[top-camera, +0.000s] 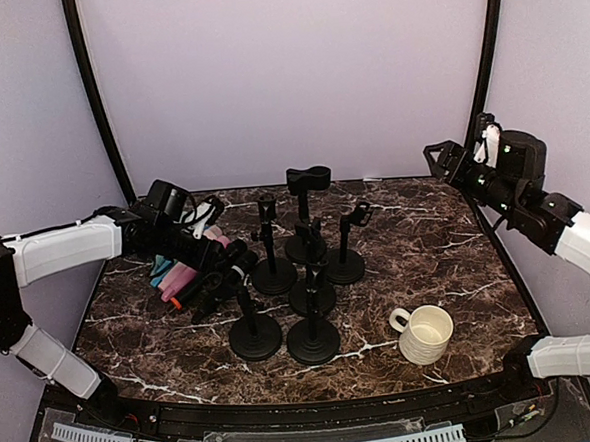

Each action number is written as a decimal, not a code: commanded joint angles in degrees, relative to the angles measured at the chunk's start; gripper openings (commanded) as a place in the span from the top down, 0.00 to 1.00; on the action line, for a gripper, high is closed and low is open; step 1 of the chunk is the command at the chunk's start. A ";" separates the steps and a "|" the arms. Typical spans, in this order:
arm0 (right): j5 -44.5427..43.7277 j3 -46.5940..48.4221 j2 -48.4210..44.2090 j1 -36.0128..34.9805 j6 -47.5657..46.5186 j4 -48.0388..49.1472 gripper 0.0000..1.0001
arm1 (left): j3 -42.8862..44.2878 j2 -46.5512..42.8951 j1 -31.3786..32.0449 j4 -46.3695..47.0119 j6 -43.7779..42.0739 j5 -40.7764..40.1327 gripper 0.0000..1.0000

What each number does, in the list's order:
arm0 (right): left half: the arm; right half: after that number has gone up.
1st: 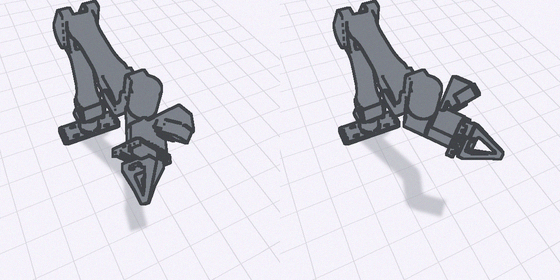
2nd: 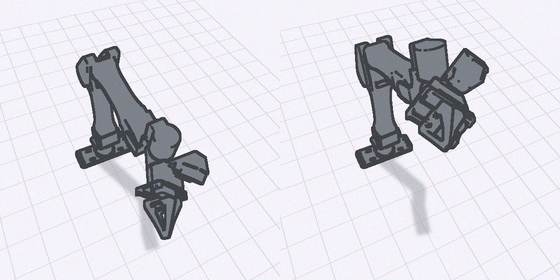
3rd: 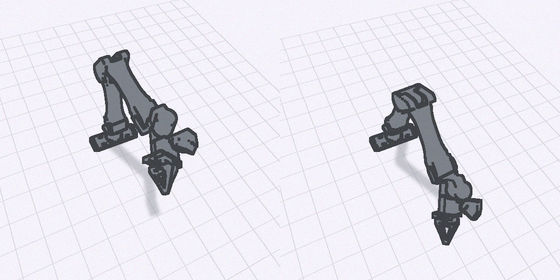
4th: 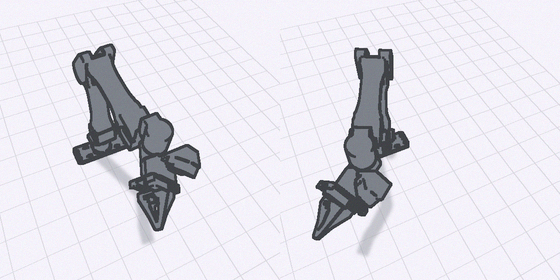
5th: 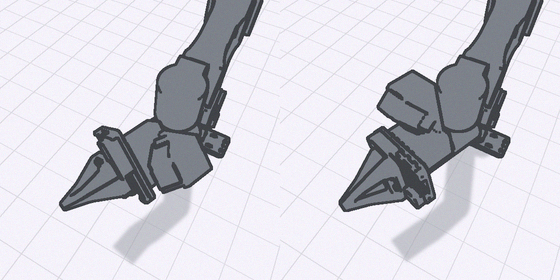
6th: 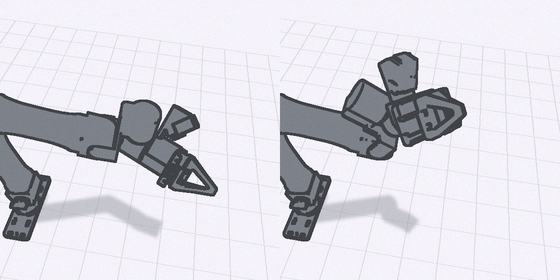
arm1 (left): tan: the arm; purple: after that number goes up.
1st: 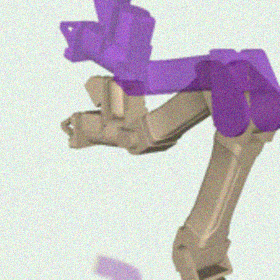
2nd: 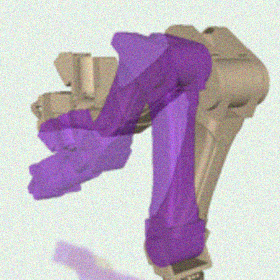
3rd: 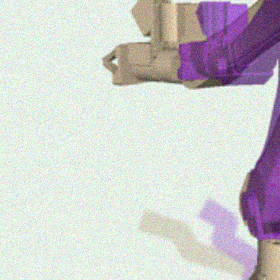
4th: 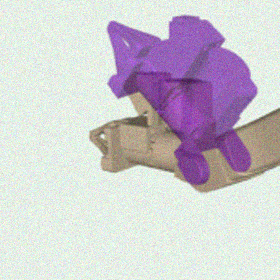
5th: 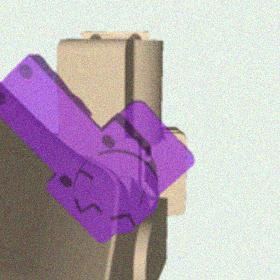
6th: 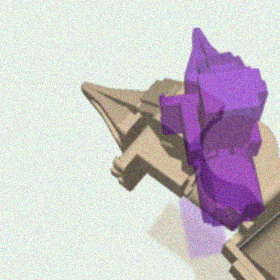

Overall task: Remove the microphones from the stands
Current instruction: Reset both arms

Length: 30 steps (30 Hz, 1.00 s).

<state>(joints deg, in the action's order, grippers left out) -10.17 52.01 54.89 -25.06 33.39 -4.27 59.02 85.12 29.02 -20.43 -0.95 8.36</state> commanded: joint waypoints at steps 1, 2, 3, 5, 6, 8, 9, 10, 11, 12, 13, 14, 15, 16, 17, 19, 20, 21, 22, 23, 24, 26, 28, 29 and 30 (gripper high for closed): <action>-1.27 -1.25 1.66 0.47 -3.28 0.80 0.10 | -3.01 -2.98 -1.38 7.26 3.74 0.42 0.35; -2.27 -1.66 2.20 0.53 -4.32 0.77 0.08 | -3.51 -3.23 -2.00 10.10 4.42 0.01 0.35; -3.29 -2.00 2.76 0.54 -5.46 0.76 0.05 | -4.61 -3.65 -2.41 11.62 4.66 -0.18 0.33; -4.77 -3.03 4.08 0.97 -8.28 1.35 0.02 | -6.45 -4.30 -3.93 16.57 5.27 -0.72 0.32; -5.31 -3.77 4.78 1.42 -9.58 2.04 0.01 | -7.80 -4.69 -5.36 20.34 5.66 -0.89 0.32; -6.38 -6.12 6.20 3.50 -11.09 3.89 0.01 | -10.10 -5.14 -8.17 26.00 6.34 -1.03 0.31; -6.17 -8.16 6.80 4.96 -11.51 6.39 0.01 | -10.97 -5.27 -10.51 30.32 6.76 -1.28 0.31; -5.68 -9.82 7.33 6.44 -11.84 8.12 0.01 | -13.13 -5.55 -11.81 32.45 7.15 -1.26 0.30; -5.00 -11.28 7.83 8.16 -12.27 9.95 0.01 | -14.28 -5.70 -14.96 36.77 8.28 -0.72 0.30; -4.29 -12.66 8.31 9.85 -12.53 11.57 0.01 | -16.37 -5.85 -16.45 38.97 8.97 -0.23 0.29; -3.54 -14.09 8.76 11.66 -12.71 13.18 0.01 | -17.40 -5.89 -19.79 42.92 10.40 1.01 0.29; -2.47 -15.39 9.08 13.45 -12.83 15.01 0.01 | -19.42 -6.01 -21.37 44.90 11.08 1.47 0.29; -1.45 -16.83 9.32 15.13 -12.93 16.90 0.01 | -20.32 -6.06 -24.03 48.34 12.23 2.07 0.29; -0.70 -18.22 9.47 16.79 -13.06 18.77 0.01 | -22.19 -6.32 -25.25 49.90 12.61 2.09 0.29; 0.03 -19.69 9.48 18.08 -13.21 20.99 0.01 | -23.03 -6.69 -27.22 52.91 13.18 1.94 0.29; 1.02 -22.76 9.61 20.66 -13.93 25.94 0.01 | -27.21 -7.49 -29.47 57.83 13.74 1.15 0.28; 1.27 -24.46 9.77 21.54 -14.34 28.76 0.01 | -28.31 -7.76 -30.21 59.56 13.81 0.70 0.28; 1.37 -26.28 9.85 22.47 -14.78 31.77 0.01 | -30.62 -8.21 -31.12 63.39 13.72 -0.27 0.27; 1.46 -28.04 10.06 23.20 -15.36 35.20 0.01 | -31.73 -8.44 -31.34 65.42 13.49 -1.06 0.26; 1.35 -29.94 10.37 23.82 -16.01 38.68 0.01 | -34.01 -8.71 -31.53 69.16 12.72 -3.00 0.26; 1.14 -31.56 10.85 24.33 -16.47 42.36 0.01 | -35.18 -8.73 -31.55 71.07 12.33 -4.10 0.25; 1.82 -32.99 12.14 26.69 -16.62 46.52 0.01 | -38.67 -8.63 -31.64 76.90 10.71 -9.54 0.22; 1.75 -34.13 14.17 27.66 -18.53 51.82 0.01 | -41.07 -8.61 -31.78 81.69 11.25 -12.99 0.15; 1.44 -34.95 15.33 27.76 -19.43 54.49 0.02 | -41.79 -8.73 -31.82 83.18 11.21 -13.22 0.14; 1.59 -35.34 16.88 28.08 -19.82 56.12 0.01 | -42.06 -8.61 -31.78 84.01 10.00 -12.63 0.14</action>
<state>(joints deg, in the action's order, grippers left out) -9.08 18.57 68.53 1.69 17.08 35.46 19.25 77.84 -2.39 50.85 10.83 0.99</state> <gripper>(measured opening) 0.986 0.850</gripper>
